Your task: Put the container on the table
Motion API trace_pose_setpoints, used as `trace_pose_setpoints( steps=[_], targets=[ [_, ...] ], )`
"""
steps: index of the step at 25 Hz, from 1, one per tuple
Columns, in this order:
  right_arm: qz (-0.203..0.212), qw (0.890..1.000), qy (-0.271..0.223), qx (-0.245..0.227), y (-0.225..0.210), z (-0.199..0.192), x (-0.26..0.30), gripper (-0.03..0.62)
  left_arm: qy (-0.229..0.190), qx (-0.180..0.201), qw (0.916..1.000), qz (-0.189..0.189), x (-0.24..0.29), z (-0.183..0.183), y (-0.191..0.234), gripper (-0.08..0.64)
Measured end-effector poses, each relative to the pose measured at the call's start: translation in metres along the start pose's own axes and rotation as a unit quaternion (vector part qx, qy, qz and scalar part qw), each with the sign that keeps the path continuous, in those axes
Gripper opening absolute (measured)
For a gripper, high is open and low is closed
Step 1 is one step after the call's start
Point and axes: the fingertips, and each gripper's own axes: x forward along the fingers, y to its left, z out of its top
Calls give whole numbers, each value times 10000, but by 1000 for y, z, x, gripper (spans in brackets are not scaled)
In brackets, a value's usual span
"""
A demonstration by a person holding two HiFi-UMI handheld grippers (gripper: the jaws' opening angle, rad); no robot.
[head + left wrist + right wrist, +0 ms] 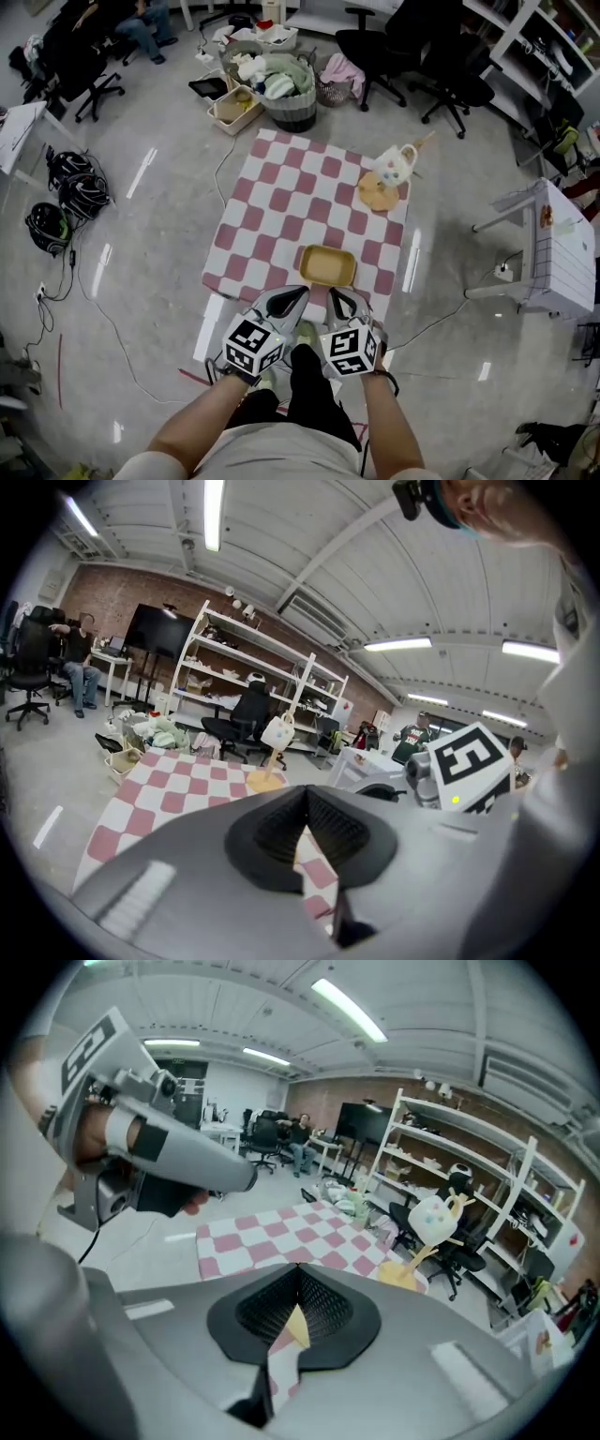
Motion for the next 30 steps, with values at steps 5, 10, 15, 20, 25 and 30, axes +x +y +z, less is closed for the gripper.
trace_pose_setpoints(
  steps=[5, 10, 15, 20, 25, 30],
  targets=[
    [-246, 9964, -553, 602, -5, 43, -35, 11, -111, 108, 9998, -87, -24, 25, -15, 0],
    [-495, 9884, -1006, 1029, -10, 85, -68, 11, -270, 151, 9993, -186, -45, 48, -28, 0],
    [-566, 9802, -1420, 1256, -6, 113, -96, 11, -460, 213, 9983, -277, -66, 77, -40, 0],
    [-554, 9680, -1891, 1553, -6, 142, -127, 11, -733, 296, 9964, -318, -86, 111, -52, 0],
    [-698, 9577, -2282, 1607, -14, 168, -159, 11, -993, 463, 9935, -322, -105, 140, -67, 1],
    [-799, 9498, -2595, 1554, -13, 188, -180, 9, -1259, 624, 9897, -280, -124, 168, -74, 0]
  ],
)
